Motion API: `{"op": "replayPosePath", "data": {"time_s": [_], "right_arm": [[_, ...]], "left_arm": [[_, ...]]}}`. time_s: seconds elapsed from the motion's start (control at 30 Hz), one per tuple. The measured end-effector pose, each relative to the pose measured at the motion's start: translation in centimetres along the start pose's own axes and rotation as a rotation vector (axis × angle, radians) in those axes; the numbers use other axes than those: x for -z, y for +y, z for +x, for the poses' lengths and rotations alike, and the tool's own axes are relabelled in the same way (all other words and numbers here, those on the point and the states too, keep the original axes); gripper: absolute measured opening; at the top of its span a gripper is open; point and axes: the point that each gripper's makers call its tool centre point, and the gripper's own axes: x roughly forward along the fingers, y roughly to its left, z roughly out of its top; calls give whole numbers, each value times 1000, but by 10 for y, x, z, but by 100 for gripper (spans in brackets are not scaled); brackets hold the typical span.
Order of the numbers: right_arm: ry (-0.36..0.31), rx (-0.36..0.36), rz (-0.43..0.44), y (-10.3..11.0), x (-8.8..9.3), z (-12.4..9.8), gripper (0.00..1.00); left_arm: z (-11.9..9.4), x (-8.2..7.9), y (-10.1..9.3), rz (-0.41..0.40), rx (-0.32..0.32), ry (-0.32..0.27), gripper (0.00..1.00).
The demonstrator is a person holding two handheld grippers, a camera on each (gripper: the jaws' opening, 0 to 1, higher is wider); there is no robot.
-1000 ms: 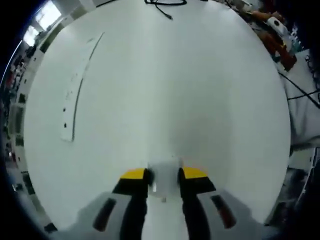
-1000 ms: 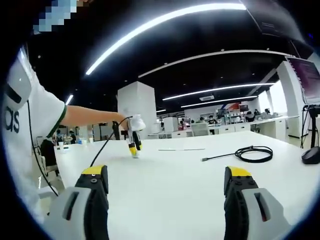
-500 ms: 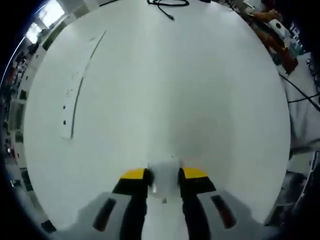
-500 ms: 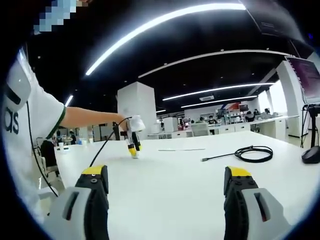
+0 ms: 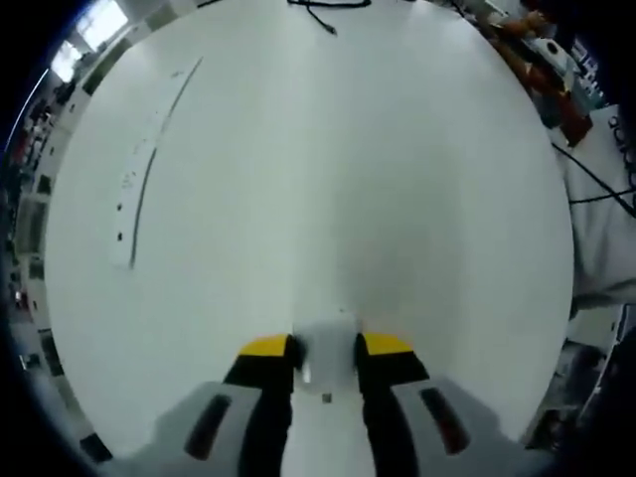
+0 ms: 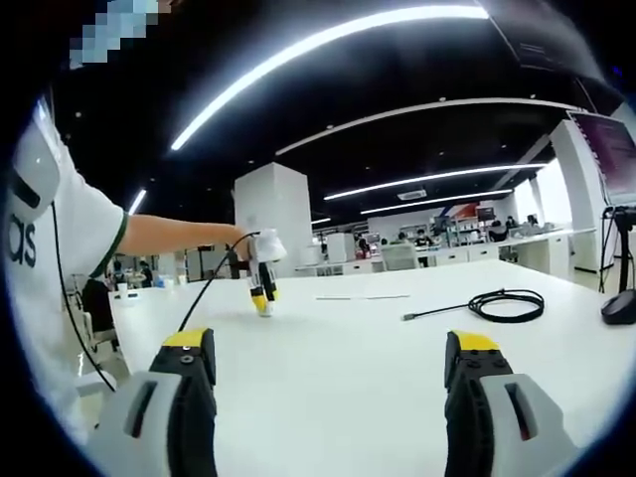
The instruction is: Plug the desk Type‑C cable into the charger adapter.
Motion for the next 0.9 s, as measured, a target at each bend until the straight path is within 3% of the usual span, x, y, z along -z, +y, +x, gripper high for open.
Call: {"op": "replayPosePath", "data": {"time_s": [0.9], "right_arm": [[-19,-26,-17,13,-9,0,97]], "left_arm": [[-3,18,-46,-25,-17,29,24]]}}
